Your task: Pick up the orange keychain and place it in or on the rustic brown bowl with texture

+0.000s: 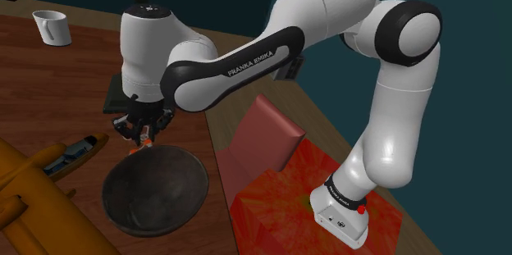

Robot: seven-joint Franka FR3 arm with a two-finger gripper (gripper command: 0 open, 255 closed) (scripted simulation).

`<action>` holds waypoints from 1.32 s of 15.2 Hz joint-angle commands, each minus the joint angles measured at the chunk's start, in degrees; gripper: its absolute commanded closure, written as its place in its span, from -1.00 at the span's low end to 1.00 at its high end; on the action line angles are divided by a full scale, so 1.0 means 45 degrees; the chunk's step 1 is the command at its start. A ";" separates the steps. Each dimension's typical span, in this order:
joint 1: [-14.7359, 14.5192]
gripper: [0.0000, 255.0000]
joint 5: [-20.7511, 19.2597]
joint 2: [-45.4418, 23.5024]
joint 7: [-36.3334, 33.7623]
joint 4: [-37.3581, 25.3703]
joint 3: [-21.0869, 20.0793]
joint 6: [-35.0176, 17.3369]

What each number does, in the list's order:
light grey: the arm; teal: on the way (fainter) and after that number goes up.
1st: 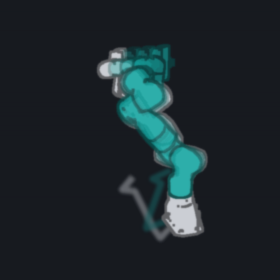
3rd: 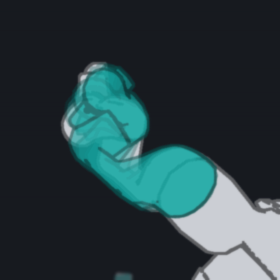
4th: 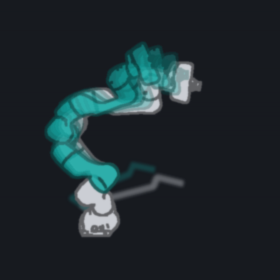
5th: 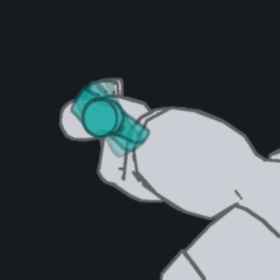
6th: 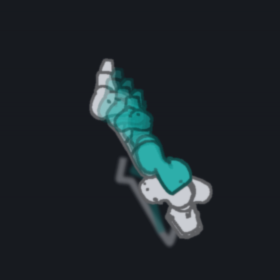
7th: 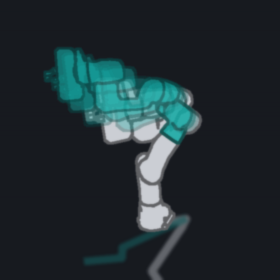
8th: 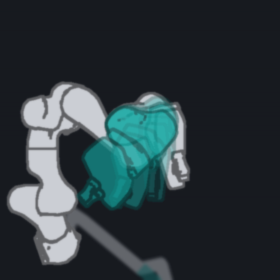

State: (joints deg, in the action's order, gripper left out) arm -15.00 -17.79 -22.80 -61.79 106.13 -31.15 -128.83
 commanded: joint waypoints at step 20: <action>0.0195 1.00 0.1030 0.1048 0.0738 -0.1559 -0.0528 0.2442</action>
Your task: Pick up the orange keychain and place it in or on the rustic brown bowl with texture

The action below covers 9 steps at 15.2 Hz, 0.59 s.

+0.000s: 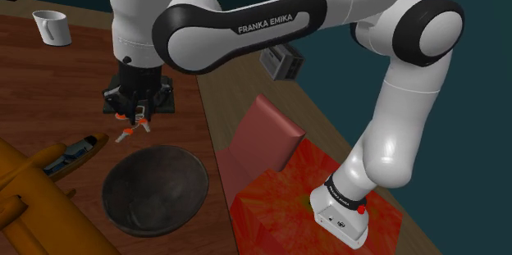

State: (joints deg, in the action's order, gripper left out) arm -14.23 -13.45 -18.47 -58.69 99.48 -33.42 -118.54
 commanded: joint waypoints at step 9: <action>0.0044 1.00 0.0378 0.0452 0.0292 -0.1176 -0.0149 0.1543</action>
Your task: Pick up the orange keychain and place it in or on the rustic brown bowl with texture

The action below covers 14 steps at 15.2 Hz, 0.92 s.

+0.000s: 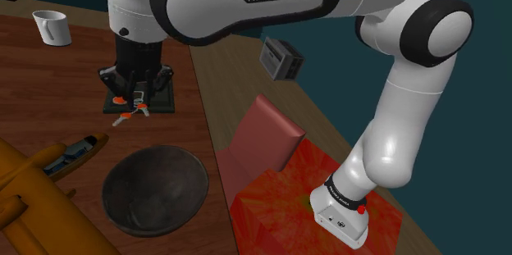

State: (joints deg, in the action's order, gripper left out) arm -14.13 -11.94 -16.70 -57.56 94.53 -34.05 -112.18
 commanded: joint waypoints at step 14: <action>-0.0279 1.00 0.1589 0.2893 -0.0857 0.2006 -0.0874 0.0439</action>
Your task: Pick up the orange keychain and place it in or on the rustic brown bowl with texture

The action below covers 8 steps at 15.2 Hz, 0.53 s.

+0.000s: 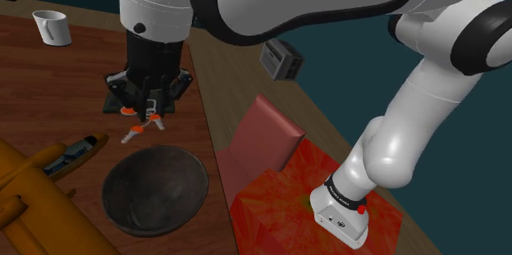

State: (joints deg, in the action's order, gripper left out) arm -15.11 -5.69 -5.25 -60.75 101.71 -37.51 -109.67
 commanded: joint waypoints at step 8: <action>-0.0713 1.00 0.1366 0.2198 -0.1117 0.2142 -0.0760 -0.0383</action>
State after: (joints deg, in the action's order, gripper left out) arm -18.04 0.03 4.02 -65.34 110.55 -40.69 -111.11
